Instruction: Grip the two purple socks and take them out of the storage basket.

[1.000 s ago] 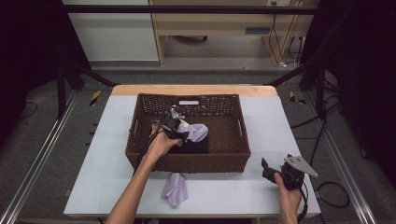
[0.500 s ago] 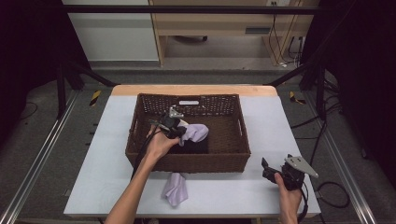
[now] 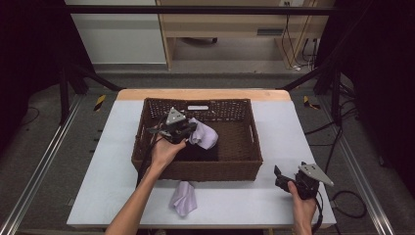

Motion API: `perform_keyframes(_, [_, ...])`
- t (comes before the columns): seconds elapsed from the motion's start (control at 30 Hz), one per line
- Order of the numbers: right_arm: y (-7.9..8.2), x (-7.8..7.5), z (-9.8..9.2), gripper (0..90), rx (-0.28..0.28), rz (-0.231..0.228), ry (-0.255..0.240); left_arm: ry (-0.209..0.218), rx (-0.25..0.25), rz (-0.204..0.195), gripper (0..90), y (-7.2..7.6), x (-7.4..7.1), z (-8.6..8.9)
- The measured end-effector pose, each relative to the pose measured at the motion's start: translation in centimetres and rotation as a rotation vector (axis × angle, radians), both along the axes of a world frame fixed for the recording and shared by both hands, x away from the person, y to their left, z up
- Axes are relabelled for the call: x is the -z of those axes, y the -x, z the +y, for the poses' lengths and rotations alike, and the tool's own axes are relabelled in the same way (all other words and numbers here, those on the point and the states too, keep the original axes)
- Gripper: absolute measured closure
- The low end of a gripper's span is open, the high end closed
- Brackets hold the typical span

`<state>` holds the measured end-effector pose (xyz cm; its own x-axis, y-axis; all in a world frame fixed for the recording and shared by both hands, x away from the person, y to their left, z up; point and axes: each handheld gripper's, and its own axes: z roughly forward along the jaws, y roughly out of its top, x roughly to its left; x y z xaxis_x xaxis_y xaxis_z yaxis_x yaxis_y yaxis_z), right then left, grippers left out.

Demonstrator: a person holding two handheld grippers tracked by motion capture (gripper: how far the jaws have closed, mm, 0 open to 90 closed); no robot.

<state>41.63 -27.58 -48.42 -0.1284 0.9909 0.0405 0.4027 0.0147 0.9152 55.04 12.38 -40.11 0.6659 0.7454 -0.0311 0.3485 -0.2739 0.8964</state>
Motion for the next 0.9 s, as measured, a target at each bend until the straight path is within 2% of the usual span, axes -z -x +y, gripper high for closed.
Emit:
perform_keyframes(0.23, [0.0,0.0,0.0,3.8,-0.004,0.000,-0.002,0.084,0.000,-0.059,88.2,0.3,-1.5,0.4])
perform_keyframes(0.4, [0.0,0.0,0.0,3.8,-0.004,0.000,-0.002,0.105,0.014,-0.106,88.7,0.9,-3.1,0.4])
perform_keyframes(0.43, [0.0,0.0,0.0,3.8,-0.002,0.003,-0.001,0.115,0.018,-0.125,88.8,1.2,-3.5,0.4])
perform_keyframes(0.63, [0.0,0.0,0.0,3.8,-0.003,0.004,-0.001,0.158,0.044,-0.173,88.8,2.6,-5.8,0.9])
perform_keyframes(0.9, [0.0,0.0,0.0,3.8,-0.003,0.004,-0.001,0.214,0.082,-0.234,88.9,5.5,-8.9,1.8])
